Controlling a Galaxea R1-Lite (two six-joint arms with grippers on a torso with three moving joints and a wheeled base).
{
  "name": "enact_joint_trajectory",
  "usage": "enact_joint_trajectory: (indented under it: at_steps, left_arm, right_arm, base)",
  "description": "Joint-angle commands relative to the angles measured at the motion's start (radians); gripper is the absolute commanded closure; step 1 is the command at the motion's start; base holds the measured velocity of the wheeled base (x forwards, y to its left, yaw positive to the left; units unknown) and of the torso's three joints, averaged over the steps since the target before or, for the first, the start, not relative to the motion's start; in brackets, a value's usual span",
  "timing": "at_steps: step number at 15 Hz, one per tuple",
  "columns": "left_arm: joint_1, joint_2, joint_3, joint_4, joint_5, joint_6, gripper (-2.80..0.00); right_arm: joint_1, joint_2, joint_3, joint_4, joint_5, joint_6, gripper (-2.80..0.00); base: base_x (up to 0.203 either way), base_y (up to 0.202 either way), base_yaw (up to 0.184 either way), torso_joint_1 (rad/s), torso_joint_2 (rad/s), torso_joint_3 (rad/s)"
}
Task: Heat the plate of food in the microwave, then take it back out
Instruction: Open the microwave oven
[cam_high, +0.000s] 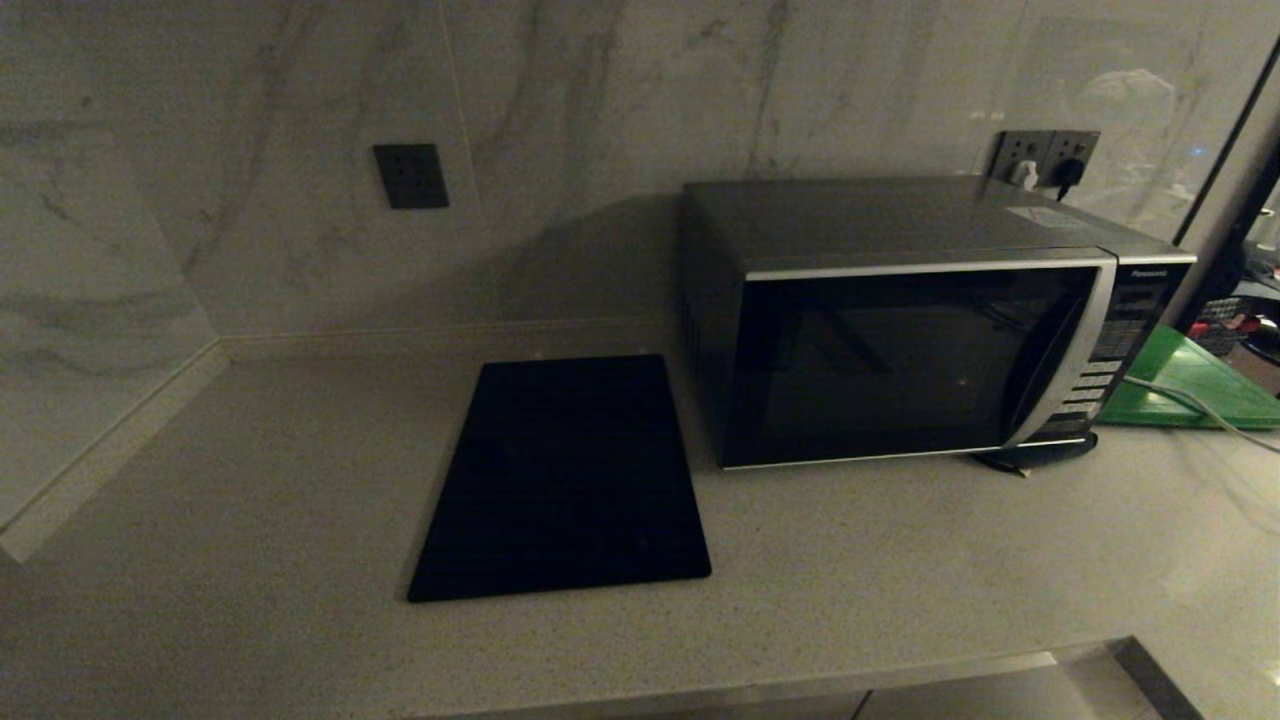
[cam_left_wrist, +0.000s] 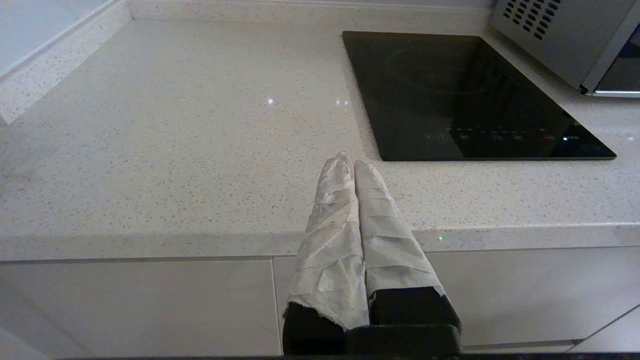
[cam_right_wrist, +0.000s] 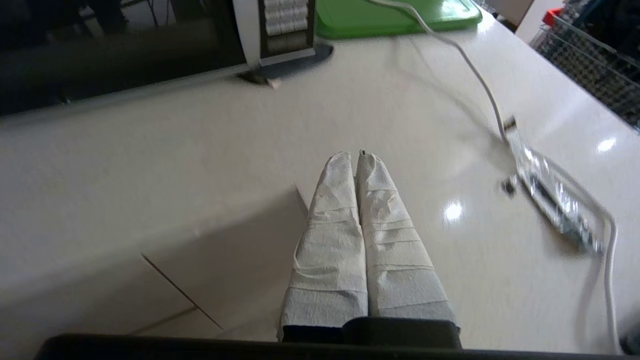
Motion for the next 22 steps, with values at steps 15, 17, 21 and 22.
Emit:
enact_joint_trajectory:
  at_steps: [15, 17, 21, 22]
  left_arm:
    - [0.000, 0.000, 0.000, 0.000, 0.000, -0.001, 0.00]
    - [0.000, 0.000, 0.000, 0.000, 0.000, -0.001, 0.00]
    - [0.000, 0.000, 0.000, 0.000, 0.000, -0.001, 0.00]
    - [0.000, 0.000, 0.000, 0.000, 0.000, -0.001, 0.00]
  right_arm:
    - [-0.015, -0.476, 0.629, -0.296, 0.290, -0.021, 0.00]
    - [-0.015, -0.476, 0.644, -0.322, 0.321, -0.006, 0.00]
    - [-0.015, -0.476, 0.719, -0.479, 0.363, -0.020, 0.00]
    - [-0.015, -0.476, 0.727, -0.490, 0.368, -0.026, 0.00]
  base:
    - [0.000, 0.000, 0.000, 0.000, 0.00, 0.000]
    - [0.000, 0.000, 0.000, 0.000, 0.00, 0.000]
    - [0.000, 0.000, 0.000, 0.000, 0.00, 0.000]
    - [0.000, 0.000, 0.000, 0.000, 0.00, 0.000]
